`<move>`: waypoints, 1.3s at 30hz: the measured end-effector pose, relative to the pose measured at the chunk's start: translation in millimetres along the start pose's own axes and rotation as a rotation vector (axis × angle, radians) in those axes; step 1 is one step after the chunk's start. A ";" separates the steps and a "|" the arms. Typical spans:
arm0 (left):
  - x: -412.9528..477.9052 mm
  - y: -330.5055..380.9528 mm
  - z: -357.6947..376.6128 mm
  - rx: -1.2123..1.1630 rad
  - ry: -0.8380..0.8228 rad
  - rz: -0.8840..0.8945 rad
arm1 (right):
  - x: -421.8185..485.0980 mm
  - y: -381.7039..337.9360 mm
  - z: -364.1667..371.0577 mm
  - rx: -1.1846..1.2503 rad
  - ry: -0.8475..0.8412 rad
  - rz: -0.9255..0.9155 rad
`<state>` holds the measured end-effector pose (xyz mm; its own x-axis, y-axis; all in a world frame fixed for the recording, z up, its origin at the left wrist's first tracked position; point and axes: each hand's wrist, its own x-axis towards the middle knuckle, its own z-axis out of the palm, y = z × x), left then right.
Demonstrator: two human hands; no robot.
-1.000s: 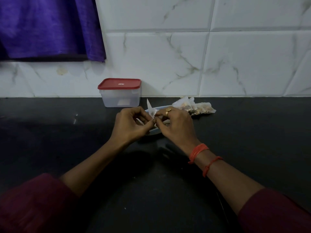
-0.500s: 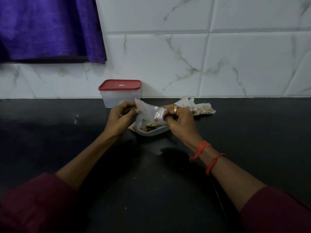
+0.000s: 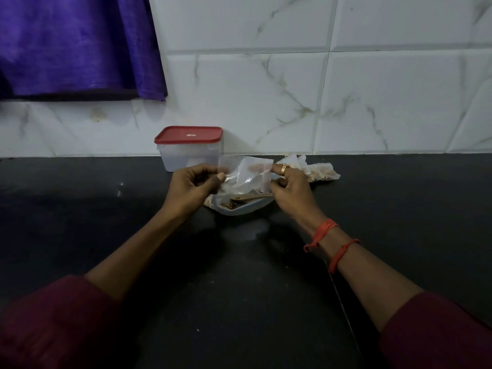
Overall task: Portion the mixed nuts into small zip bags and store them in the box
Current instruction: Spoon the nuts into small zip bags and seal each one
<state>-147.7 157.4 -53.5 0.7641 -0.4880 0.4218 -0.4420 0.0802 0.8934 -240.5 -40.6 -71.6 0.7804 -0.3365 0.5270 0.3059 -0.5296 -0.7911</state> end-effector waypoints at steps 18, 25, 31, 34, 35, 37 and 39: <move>0.1 2.6 -1.1 0.052 0.066 -0.041 | -3.5 -3.4 -0.8 -0.050 -0.074 0.015; -4.4 0.7 -1.6 0.845 -0.181 0.603 | -5.1 2.8 1.9 -0.251 -0.106 -0.104; -6.5 -2.5 2.2 1.024 -0.180 0.707 | -7.3 3.3 10.1 -0.425 -0.168 -0.184; -7.0 -3.6 1.7 1.015 -0.187 0.692 | -7.8 2.1 12.4 -0.451 -0.151 -0.176; -7.6 -3.6 2.1 1.016 -0.188 0.683 | -8.4 1.7 12.7 -0.449 -0.150 -0.175; -7.6 -4.1 2.6 1.002 -0.190 0.663 | -9.6 0.0 12.2 -0.445 -0.152 -0.181; -7.6 -4.1 3.3 0.964 -0.198 0.632 | -10.2 -1.1 12.2 -0.461 -0.151 -0.191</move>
<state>-153.2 158.0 -60.9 0.2319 -0.7311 0.6417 -0.9556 -0.2944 0.0100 -242.1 -27.0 -79.9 0.8146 -0.1026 0.5709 0.2048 -0.8700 -0.4485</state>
